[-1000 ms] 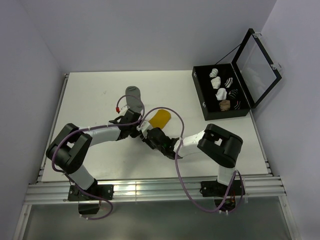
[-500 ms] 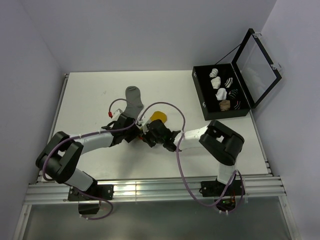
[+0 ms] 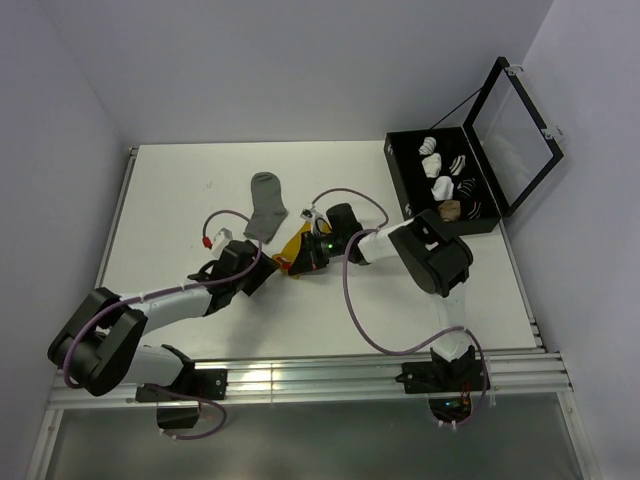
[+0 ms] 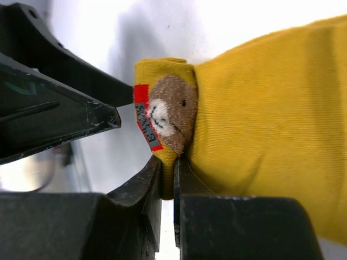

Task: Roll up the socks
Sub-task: Roll the sock at the center of the board.

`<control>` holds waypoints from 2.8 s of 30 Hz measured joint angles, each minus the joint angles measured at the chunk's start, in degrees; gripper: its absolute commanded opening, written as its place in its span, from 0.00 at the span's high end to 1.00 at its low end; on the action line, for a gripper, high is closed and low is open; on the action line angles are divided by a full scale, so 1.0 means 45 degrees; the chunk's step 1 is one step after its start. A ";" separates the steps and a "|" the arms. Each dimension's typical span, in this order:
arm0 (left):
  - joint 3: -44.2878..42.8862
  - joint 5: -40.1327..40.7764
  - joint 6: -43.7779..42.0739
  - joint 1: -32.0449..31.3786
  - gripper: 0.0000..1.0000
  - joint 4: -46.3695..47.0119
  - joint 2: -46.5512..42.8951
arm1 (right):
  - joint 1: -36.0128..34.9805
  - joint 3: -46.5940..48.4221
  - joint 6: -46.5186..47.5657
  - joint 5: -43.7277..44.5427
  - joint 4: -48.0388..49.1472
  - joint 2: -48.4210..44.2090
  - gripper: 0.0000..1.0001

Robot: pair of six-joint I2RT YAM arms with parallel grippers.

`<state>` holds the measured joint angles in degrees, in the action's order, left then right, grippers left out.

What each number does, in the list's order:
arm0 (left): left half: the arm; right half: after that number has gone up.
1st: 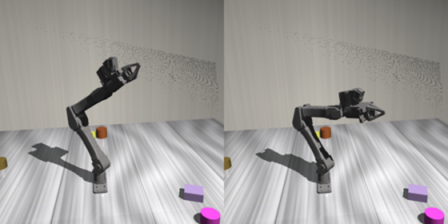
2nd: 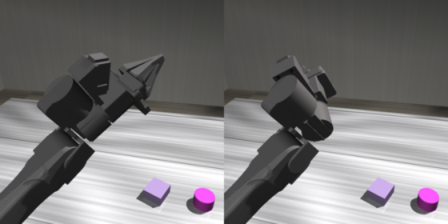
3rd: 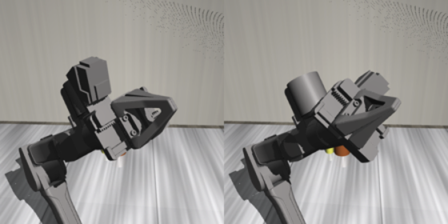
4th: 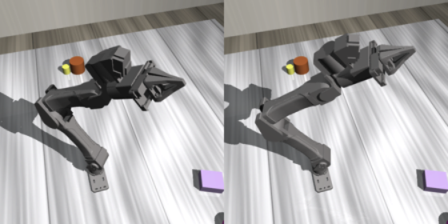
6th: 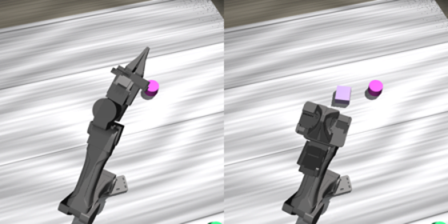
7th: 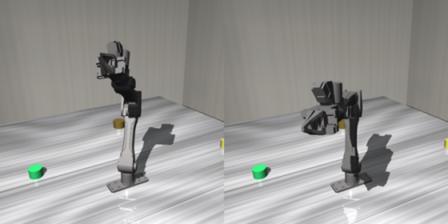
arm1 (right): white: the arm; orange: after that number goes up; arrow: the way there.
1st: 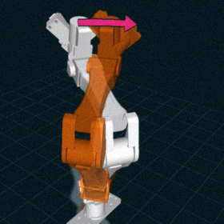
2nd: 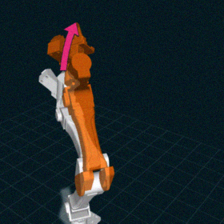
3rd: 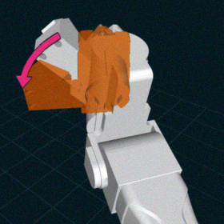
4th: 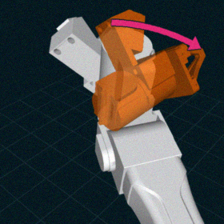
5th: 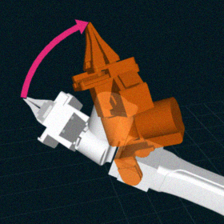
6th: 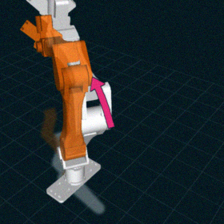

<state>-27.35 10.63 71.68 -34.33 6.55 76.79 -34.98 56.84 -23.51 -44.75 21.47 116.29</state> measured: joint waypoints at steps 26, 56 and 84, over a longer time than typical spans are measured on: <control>0.0209 -0.0053 0.0675 0.0000 0.42 0.3157 0.1739 | 0.1117 0.1292 -0.3609 -0.3551 -0.0330 0.1962 1.00; -0.1175 -0.0112 0.0311 0.0000 1.00 0.1622 0.2594 | 0.0831 0.0223 -0.0209 0.0495 -0.3390 -0.1826 0.45; -0.2147 -0.0510 -0.0748 0.0005 1.00 -0.0102 0.2652 | -0.4177 -0.1719 0.5935 1.0414 -0.1141 -0.3915 0.42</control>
<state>-37.01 8.34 68.31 -34.30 6.09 88.73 -53.78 49.10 3.20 2.11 16.34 98.67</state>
